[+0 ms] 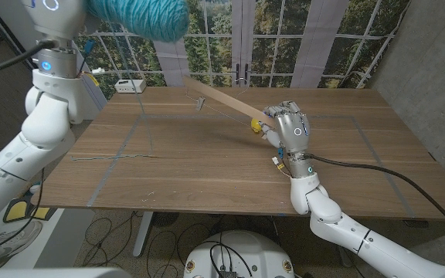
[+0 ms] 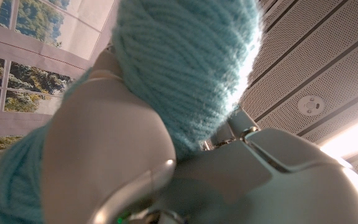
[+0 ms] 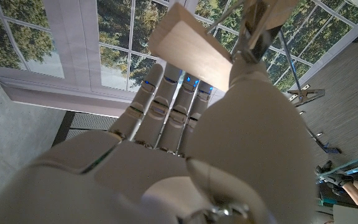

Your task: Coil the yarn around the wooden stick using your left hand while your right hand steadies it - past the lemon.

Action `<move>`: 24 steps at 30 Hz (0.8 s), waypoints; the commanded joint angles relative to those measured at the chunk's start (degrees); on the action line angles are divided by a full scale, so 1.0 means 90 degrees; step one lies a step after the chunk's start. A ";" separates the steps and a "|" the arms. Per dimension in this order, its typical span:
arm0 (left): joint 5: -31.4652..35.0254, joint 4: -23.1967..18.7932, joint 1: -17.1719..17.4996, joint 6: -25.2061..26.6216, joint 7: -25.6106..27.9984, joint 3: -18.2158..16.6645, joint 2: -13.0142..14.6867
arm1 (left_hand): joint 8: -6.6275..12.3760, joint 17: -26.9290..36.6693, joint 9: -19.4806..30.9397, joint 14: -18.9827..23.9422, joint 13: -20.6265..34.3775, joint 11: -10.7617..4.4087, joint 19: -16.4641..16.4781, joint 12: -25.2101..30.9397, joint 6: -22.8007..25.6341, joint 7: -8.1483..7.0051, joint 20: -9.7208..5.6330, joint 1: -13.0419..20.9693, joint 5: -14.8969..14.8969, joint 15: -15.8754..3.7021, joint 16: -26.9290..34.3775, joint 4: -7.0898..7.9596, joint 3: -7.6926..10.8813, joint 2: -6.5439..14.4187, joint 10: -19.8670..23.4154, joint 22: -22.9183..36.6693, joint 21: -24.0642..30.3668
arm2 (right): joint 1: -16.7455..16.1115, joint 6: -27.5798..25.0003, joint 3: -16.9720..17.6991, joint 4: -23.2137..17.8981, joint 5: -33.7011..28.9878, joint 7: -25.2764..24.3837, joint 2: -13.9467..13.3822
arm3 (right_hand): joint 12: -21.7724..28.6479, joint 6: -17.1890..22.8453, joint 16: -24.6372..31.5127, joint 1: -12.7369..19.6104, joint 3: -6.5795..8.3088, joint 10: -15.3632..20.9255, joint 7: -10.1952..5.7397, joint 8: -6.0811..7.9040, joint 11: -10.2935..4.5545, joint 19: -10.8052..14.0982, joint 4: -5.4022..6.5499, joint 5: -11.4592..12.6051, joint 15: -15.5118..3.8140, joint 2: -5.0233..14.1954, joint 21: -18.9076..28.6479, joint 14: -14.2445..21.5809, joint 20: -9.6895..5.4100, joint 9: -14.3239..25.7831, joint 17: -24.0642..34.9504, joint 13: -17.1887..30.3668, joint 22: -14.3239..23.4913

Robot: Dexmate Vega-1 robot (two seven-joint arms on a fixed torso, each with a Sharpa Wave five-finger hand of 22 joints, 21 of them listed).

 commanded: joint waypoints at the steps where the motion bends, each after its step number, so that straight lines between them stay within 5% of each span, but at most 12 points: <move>1: -0.0169 -0.0081 -0.0270 -0.0282 0.0453 0.0333 -0.0024 | -0.0001 0.0558 0.0022 0.1835 0.0028 -0.0277 -0.0016 0.0011 0.0312 0.0070 -0.0768 0.1307 -0.0028 -0.1666 0.0011 0.0051 0.0042 0.1338 0.0357 0.0009 0.0067 | 0.0581 0.0235 -0.0384 0.0306 -0.0085 0.0085 0.0299 | -0.0007 0.0627 0.0011 0.1018 0.0012 0.0328 -0.0523 0.0029 -0.0224 -0.0001 0.0013 0.0021 -0.0614 0.0980 0.0083 0.0067 -0.0458 -0.0017 0.0033 -0.0003 -0.0001; 24: -0.0207 0.0326 -0.1360 -0.0504 0.0277 0.1569 -0.0471 | -0.0040 0.0630 0.0028 0.1853 -0.0006 -0.0275 -0.0034 -0.0043 0.0376 0.0080 -0.0794 0.1328 -0.0065 -0.1666 -0.0015 0.0020 0.0029 0.1342 0.0405 -0.0033 0.0182 | 0.0965 0.1495 -0.1035 -0.0165 -0.0884 -0.0036 0.0173 | -0.0035 0.0684 0.0029 0.1068 -0.0033 0.0392 -0.0496 -0.0028 -0.0210 -0.0025 0.0000 0.0032 -0.0611 0.0967 0.0203 0.0131 -0.0425 -0.0093 0.0031 -0.0007 -0.0023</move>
